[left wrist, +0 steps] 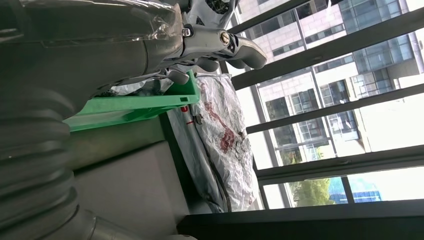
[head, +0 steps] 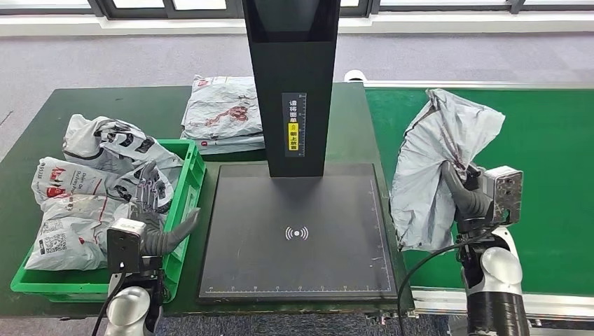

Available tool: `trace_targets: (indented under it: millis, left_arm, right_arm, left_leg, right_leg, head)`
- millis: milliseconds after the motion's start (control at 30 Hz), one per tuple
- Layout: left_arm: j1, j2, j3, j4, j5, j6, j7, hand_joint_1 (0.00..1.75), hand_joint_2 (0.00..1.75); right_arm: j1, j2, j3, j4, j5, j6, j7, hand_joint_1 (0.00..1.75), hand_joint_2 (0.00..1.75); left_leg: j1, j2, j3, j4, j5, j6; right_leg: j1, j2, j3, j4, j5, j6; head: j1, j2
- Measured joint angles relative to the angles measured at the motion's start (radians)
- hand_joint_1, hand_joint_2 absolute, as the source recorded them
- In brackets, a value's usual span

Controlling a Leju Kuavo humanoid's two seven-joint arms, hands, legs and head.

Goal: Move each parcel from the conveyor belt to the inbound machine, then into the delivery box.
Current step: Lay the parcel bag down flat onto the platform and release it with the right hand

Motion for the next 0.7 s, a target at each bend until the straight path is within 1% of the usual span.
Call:
trace_targets:
  millis: [200, 300, 367, 467, 600, 700]
  left_arm:
    - [-0.003, -0.007, 0.001, 0.002, -0.007, -0.002, 0.002, 0.00, 1.75]
    - [-0.012, -0.015, 0.001, 0.010, -0.015, -0.012, 0.004, 0.00, 1.75]
    - [-0.019, -0.024, 0.000, 0.016, -0.020, -0.019, 0.005, 0.00, 1.75]
    - [-0.030, -0.036, -0.003, 0.024, -0.024, -0.024, 0.007, 0.00, 1.75]
    - [-0.040, -0.043, -0.014, 0.027, -0.025, -0.027, 0.011, 0.00, 1.75]
    - [-0.042, -0.045, -0.026, 0.028, -0.023, -0.027, 0.016, 0.00, 1.75]
  right_arm:
    - [-0.004, 0.017, -0.002, -0.032, 0.038, -0.023, -0.002, 1.75, 1.75]
    - [-0.019, 0.042, 0.003, -0.048, 0.098, -0.040, 0.016, 1.75, 1.75]
    - [-0.042, 0.065, 0.027, -0.049, 0.148, -0.057, 0.043, 1.75, 1.75]
    - [-0.101, 0.092, 0.104, -0.003, 0.191, -0.088, 0.073, 1.75, 1.75]
    - [-0.196, 0.132, 0.231, 0.144, 0.202, -0.121, 0.085, 1.75, 1.75]
    - [-0.248, 0.166, 0.324, 0.254, 0.213, -0.145, 0.091, 1.75, 1.75]
  left_leg:
    - [0.000, 0.000, 0.000, 0.000, 0.000, 0.000]
    - [0.000, 0.000, -0.001, 0.000, 0.000, 0.000]
    - [0.000, 0.001, -0.001, 0.000, 0.000, 0.000]
    - [0.000, 0.003, 0.000, 0.000, 0.001, -0.001]
    - [0.001, 0.002, 0.000, 0.000, 0.003, -0.002]
    - [0.001, 0.001, 0.000, 0.000, 0.003, -0.002]
  right_leg:
    - [0.000, 0.000, 0.000, 0.000, 0.000, 0.000]
    - [0.000, 0.000, 0.000, 0.000, 0.000, 0.000]
    - [0.000, 0.001, 0.000, 0.000, 0.000, 0.000]
    - [0.000, 0.002, -0.001, 0.000, 0.001, 0.000]
    - [0.001, 0.002, -0.001, 0.001, 0.001, 0.000]
    - [0.001, 0.002, -0.001, 0.001, 0.001, 0.000]
  head:
    - [0.000, 0.000]
    - [0.000, 0.000]
    - [0.000, 0.000]
    - [0.000, 0.000]
    - [0.000, 0.000]
    - [0.000, 0.000]
